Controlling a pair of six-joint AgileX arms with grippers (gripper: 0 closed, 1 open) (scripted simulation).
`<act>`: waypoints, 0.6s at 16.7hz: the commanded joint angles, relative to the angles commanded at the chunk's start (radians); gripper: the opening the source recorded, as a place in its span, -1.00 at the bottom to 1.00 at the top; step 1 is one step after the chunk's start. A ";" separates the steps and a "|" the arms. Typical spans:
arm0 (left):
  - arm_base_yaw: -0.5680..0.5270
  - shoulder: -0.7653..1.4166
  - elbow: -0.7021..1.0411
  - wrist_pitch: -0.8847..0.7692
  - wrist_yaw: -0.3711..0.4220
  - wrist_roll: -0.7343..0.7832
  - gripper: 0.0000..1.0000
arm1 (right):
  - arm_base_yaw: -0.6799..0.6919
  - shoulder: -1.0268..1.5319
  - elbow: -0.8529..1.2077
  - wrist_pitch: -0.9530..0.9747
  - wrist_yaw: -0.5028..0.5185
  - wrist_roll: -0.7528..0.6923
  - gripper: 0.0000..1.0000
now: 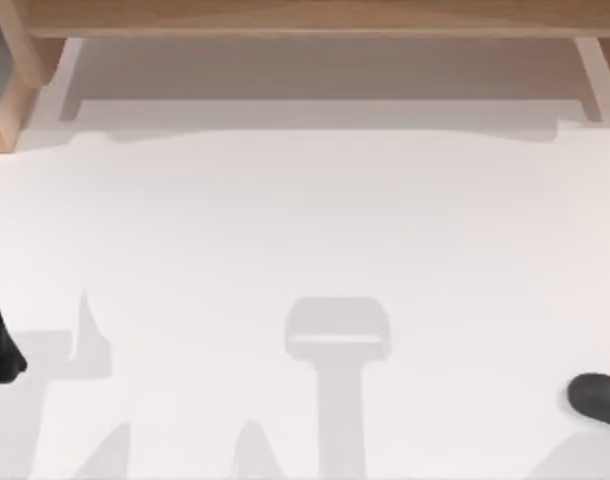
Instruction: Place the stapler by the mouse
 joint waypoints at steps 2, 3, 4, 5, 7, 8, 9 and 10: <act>0.000 0.000 0.000 0.000 0.000 0.000 1.00 | 0.000 0.000 0.000 0.000 0.000 0.000 -1.00; 0.000 0.000 0.000 0.000 0.000 0.000 1.00 | 0.000 0.000 0.000 0.000 0.000 0.000 -1.00; 0.000 0.000 0.000 0.000 0.000 0.000 1.00 | 0.000 0.000 0.000 0.000 0.000 0.000 -1.00; 0.000 0.000 0.000 0.000 0.000 0.000 1.00 | 0.000 0.000 0.000 0.000 0.000 0.000 -1.00; 0.000 0.000 0.000 0.000 0.000 0.000 1.00 | 0.000 0.000 0.000 0.000 0.000 0.000 -1.00; 0.000 0.000 0.000 0.000 0.000 0.000 1.00 | 0.000 0.000 0.000 0.000 0.000 0.000 -1.00; 0.000 0.000 0.000 0.000 0.000 0.000 1.00 | 0.000 0.000 0.000 0.000 0.000 0.000 -1.00; 0.000 0.000 0.000 0.000 0.000 0.000 1.00 | 0.000 -0.001 0.001 0.000 0.000 0.001 -1.00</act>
